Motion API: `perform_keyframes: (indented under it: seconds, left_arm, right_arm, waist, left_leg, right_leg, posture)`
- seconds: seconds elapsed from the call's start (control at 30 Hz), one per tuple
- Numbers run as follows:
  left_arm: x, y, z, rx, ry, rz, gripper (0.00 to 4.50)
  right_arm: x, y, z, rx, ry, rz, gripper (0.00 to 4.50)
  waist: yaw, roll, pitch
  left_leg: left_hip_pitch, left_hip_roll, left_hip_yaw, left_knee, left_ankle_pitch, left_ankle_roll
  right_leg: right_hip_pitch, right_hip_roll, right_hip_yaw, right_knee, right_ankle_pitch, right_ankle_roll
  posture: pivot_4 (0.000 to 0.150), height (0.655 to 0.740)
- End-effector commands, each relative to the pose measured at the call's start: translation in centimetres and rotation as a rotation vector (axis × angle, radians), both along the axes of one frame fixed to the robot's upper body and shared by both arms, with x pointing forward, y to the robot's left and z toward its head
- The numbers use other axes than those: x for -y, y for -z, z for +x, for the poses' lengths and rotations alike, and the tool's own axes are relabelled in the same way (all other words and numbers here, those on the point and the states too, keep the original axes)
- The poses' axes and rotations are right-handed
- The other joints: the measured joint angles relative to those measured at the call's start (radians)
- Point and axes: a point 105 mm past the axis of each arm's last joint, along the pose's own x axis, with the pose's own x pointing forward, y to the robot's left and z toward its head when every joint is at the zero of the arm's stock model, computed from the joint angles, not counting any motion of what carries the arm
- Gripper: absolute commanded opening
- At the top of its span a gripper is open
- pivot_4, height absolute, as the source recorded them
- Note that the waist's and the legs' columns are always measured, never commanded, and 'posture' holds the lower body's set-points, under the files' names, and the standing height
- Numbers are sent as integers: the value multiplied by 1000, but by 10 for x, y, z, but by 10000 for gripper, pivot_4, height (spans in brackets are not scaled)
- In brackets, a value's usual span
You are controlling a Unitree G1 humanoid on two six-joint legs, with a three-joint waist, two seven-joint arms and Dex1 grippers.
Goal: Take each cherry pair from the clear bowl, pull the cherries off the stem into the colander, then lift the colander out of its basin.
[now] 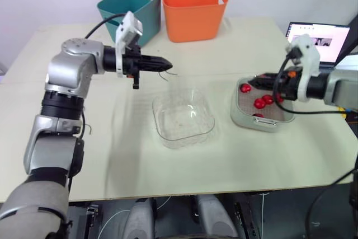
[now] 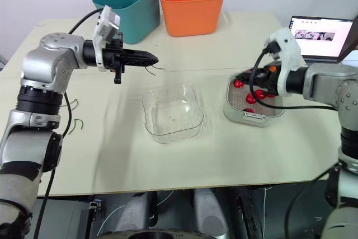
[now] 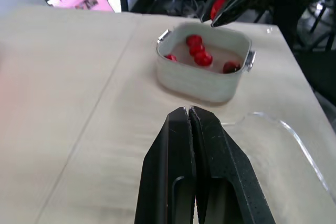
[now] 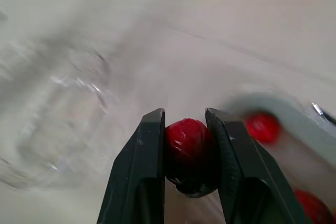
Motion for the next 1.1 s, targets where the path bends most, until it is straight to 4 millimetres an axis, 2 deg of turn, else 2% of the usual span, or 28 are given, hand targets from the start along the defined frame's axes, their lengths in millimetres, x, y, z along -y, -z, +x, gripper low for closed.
perform_keyframes:
  seconds: [0.03, 0.33, 0.37, 0.43, 0.63, 0.67, 0.73, 0.8, 0.93, 1.0, 1.1]
  left_arm:
    - [0, -7, -2, 46, 11, 3, 0]
    - [1, -3, -3, 47, 14, 15, 0]
    - [0, -4, -3, 47, 9, 13, 0]
    - [-3, -5, -2, 49, -3, 13, 0]
    - [-7, -8, 0, 57, -26, 8, 0]
    - [-8, -9, 1, 58, -35, 5, 0]
    - [-14, -13, 5, 56, -69, -14, 0]
    - [-22, -17, 9, 44, -108, -43, 0]
    - [-70, -25, 14, -31, -312, -148, 0]
    - [-89, -24, 13, -67, -394, -178, 0]
    - [-129, -11, 6, -158, -555, -228, 0]
  right_arm:
    - [7, -2, 3, 36, 4, -60, 9488]
    - [6, 15, 16, 21, 7, -72, 9488]
    - [8, 16, 16, 21, 12, -77, 16436]
    - [10, 15, 16, 26, 13, -85, 21671]
    - [8, 3, 15, 72, -8, -80, 43009]
    - [7, -2, 16, 93, -16, -77, 44598]
    - [1, -18, 17, 157, -43, -56, 44598]
    - [-8, -33, 15, 211, -82, -21, 44598]
    - [-79, -67, -12, 291, -377, 144, 44598]
    - [-104, -73, -24, 297, -479, 192, 44598]
    - [-146, -72, -44, 268, -660, 246, 44598]
  waist:
    - [0, 0, 0]
    - [3, 0, 0]
    - [3, 0, 0]
    - [4, 0, 0]
    - [3, 0, 0]
    - [3, 0, 0]
    - [2, 0, 0]
    - [1, 0, 0]
    - [-14, 0, 0]
    - [-24, 0, 0]
    - [-24, 0, 0]
  left_leg:
    - [0, 0, 0, 0, 0, 0]
    - [-1, 0, 0, 1, 0, 0]
    - [-1, 0, 0, 1, 0, 0]
    - [-1, 0, 0, 1, 0, 0]
    - [-1, 0, 0, 1, 0, 0]
    - [-1, 0, 0, 1, 0, 0]
    - [-1, 0, 0, 1, 0, 0]
    - [0, 0, 0, 1, 0, 0]
    - [0, 1, 0, 0, 0, 0]
    - [1, 1, -2, -1, 0, 0]
    - [0, 2, -3, 0, 0, 0]
  right_leg:
    - [0, 0, 0, 0, 0, 0]
    - [0, 0, 0, 0, 0, 1]
    - [0, 0, 0, 0, 0, 1]
    - [0, 0, 0, 0, 1, 1]
    - [0, 0, 0, 0, 1, 1]
    - [0, 0, 0, 0, 1, 1]
    - [0, 0, 0, 0, 1, 1]
    - [0, 0, 0, 0, 1, 1]
    - [-1, 1, 0, 1, 1, 2]
    - [-1, 2, -1, 2, 1, 1]
    - [0, 1, -3, 2, 1, 1]
  posture:
    - [1500, 7400]
    - [1500, 7400]
    - [1500, 7400]
    - [1500, 7400]
    - [1500, 7400]
    - [1500, 7400]
    - [1500, 7400]
    - [1500, 7400]
    - [1500, 7400]
    - [1500, 7400]
    - [1500, 7400]
